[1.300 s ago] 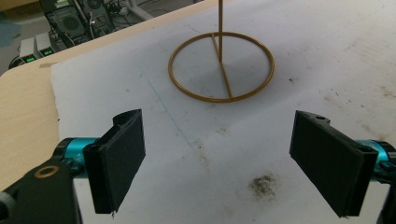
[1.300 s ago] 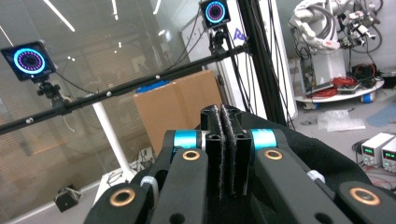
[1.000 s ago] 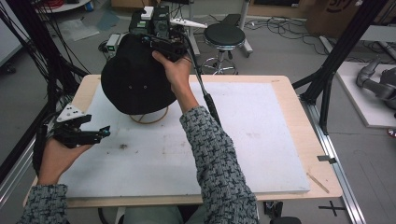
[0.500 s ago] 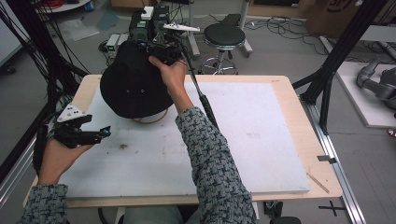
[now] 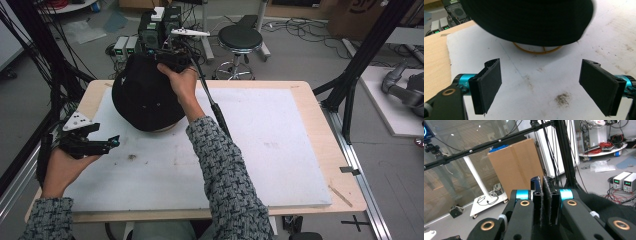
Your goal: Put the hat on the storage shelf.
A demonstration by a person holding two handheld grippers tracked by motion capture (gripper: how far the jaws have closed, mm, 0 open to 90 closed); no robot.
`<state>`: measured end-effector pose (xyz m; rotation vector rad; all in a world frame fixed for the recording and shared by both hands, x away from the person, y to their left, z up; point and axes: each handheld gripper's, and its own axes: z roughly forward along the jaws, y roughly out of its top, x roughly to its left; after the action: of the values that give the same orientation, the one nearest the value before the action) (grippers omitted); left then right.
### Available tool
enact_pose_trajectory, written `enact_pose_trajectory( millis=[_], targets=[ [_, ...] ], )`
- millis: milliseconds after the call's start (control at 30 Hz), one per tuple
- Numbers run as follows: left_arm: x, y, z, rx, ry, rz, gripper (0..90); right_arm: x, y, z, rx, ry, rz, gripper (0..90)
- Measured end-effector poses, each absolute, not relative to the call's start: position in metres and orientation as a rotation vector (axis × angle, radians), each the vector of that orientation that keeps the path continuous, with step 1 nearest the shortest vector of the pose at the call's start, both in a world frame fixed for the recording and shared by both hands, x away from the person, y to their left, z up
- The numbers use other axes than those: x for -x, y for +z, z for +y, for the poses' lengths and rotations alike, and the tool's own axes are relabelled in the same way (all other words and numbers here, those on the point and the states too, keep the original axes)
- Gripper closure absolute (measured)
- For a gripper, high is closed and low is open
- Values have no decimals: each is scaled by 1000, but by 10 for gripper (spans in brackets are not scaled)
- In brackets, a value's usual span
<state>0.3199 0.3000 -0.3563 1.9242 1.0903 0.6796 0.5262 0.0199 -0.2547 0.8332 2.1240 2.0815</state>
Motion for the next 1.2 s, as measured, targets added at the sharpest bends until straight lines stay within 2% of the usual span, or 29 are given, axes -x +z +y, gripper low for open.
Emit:
enact_pose_trajectory(
  millis=[233,867,1200],
  targets=[
    [-320,-356,300,-1928,678,1088,184,-527,-258,19,-837,2071,2129,871],
    [-322,-358,297,-1938,673,1082,184,-515,-245,-19,-824,1955,2109,617],
    [-326,-360,294,-1942,671,1081,184,-497,-252,-72,-888,1851,2094,363]
  ],
)
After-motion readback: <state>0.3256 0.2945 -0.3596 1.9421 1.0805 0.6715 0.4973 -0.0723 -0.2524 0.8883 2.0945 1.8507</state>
